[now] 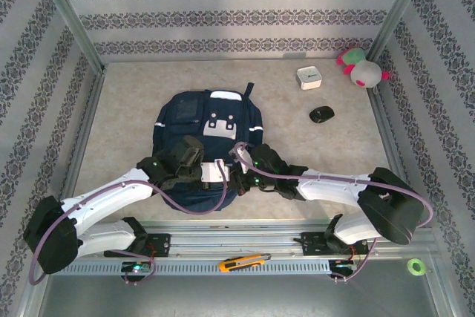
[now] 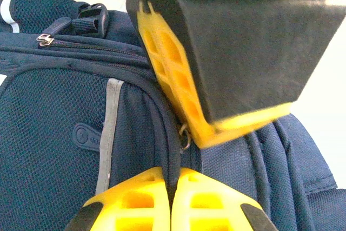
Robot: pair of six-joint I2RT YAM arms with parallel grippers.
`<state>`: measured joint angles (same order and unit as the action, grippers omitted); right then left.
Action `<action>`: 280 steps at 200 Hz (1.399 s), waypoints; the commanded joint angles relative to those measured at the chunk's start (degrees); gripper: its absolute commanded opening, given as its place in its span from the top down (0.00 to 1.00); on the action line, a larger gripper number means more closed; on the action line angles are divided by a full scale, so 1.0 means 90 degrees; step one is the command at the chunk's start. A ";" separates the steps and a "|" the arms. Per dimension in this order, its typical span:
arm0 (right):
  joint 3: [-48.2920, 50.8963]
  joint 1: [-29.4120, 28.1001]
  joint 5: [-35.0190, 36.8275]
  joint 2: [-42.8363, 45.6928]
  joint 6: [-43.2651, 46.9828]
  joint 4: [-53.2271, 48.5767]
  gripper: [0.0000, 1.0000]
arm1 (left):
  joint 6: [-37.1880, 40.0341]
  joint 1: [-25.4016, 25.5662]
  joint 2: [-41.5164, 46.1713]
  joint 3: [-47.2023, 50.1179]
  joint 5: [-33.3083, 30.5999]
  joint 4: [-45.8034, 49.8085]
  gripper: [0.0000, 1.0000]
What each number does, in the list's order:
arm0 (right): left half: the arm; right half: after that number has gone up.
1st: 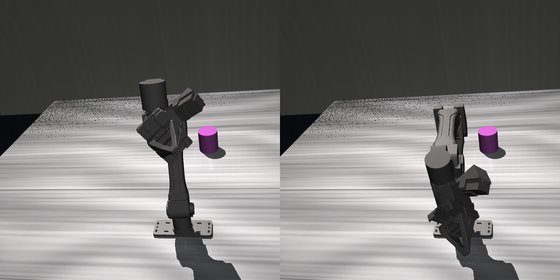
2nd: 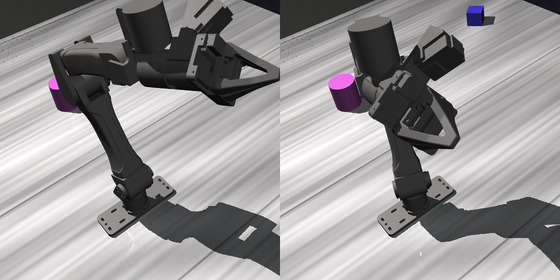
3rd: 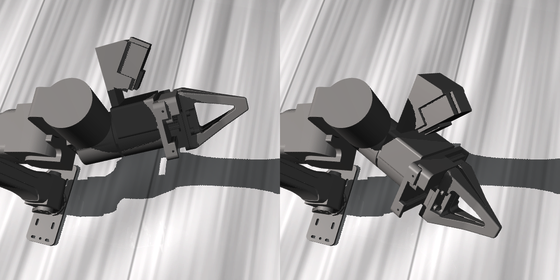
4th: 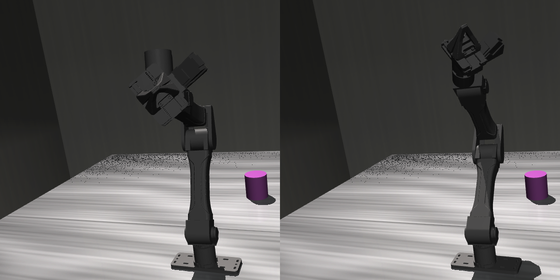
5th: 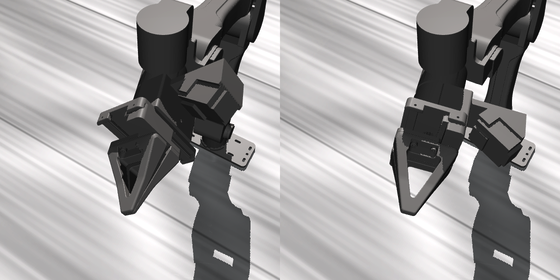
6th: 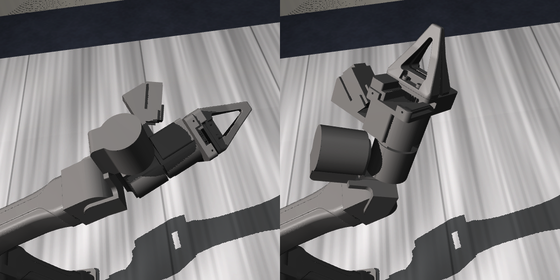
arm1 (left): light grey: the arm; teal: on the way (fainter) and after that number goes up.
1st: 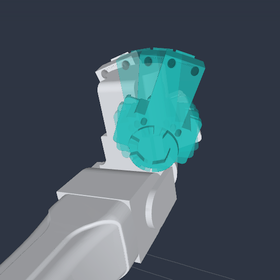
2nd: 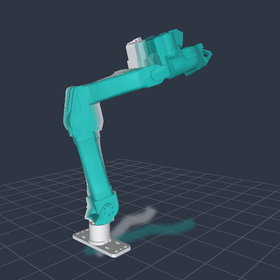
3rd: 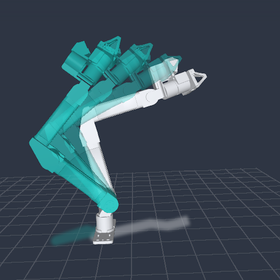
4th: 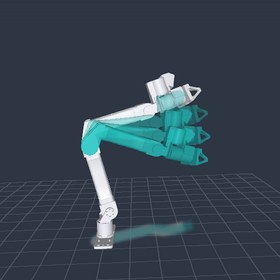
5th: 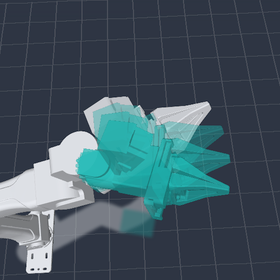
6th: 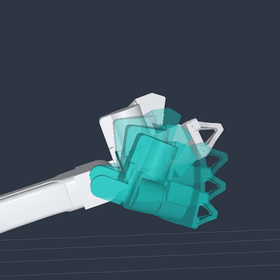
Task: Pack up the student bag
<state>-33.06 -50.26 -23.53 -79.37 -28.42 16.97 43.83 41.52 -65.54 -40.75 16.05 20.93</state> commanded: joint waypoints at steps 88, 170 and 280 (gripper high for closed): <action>0.0484 0.1664 0.0047 0.1680 0.0135 -0.0951 1.00 | 0.0061 -0.0247 -0.0053 -0.0264 0.0042 0.0682 1.00; -0.0130 0.2466 0.0666 0.0820 -0.0063 -0.0599 1.00 | 0.0339 -0.0219 0.0076 -0.0357 0.1653 0.1000 1.00; -0.0490 0.2840 0.0505 0.0719 -0.0229 -0.1430 0.71 | -0.2283 -0.0102 0.0444 -0.0285 0.0945 -0.0221 0.31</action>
<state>-35.64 -28.58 -29.91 -76.71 -28.91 8.14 39.40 39.88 -65.52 -43.29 25.23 18.85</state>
